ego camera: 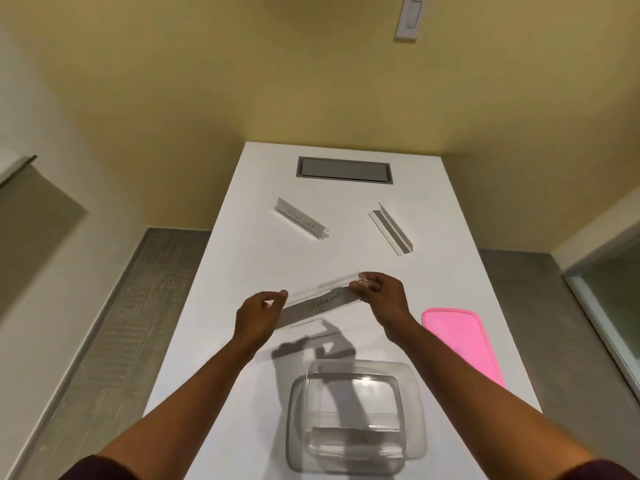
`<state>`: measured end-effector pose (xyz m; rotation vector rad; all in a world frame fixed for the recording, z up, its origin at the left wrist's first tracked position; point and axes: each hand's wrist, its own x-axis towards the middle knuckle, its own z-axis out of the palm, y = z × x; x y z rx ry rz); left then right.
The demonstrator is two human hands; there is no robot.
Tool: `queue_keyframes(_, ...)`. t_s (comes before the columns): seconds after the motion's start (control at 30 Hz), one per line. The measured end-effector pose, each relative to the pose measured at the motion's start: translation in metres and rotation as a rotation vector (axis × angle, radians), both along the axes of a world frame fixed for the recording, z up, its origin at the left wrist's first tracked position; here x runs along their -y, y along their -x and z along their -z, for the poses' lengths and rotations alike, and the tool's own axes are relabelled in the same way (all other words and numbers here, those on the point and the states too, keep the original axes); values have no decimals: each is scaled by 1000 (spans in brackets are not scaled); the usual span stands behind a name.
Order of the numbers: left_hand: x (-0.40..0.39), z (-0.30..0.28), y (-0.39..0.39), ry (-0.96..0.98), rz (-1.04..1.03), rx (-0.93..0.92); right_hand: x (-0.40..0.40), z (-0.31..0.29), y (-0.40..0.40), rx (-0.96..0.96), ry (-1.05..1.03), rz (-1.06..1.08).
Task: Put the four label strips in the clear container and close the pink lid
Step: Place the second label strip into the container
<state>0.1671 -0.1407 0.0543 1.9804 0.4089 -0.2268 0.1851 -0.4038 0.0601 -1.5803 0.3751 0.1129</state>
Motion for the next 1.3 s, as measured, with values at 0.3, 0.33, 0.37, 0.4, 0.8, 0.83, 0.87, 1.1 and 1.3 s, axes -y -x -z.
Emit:
queue_keyframes(0.3, 7, 6, 26, -558, 492, 223, 19, 2, 38, -70, -140, 161)
queue_keyframes(0.33, 8, 7, 28, -562, 483, 246, 22, 2, 44, -70, -124, 162)
queue_keyframes(0.37, 10, 9, 30, -544, 475, 263, 25, 2, 51, -66, -93, 159)
queue_keyframes(0.4, 11, 10, 31, -512, 473, 270, 29, 3, 57, -54, -50, 146)
queue_keyframes(0.8, 36, 25, 64, -447, 626, 284, 86, 8, 115, 169, 1072, -386)
queue_keyframes(0.83, 39, 27, 68, -447, 633, 286, 87, 8, 119, 166, 1094, -405)
queue_keyframes(0.87, 42, 29, 73, -447, 640, 287, 88, 7, 123, 163, 1112, -415)
queue_keyframes(1.1, 49, 47, 98, -563, 755, 314, 90, 19, 151, 109, 1171, -495)
queue_keyframes(1.3, 53, 62, 109, -792, 840, 279, 75, 42, 156, -29, 1224, -587)
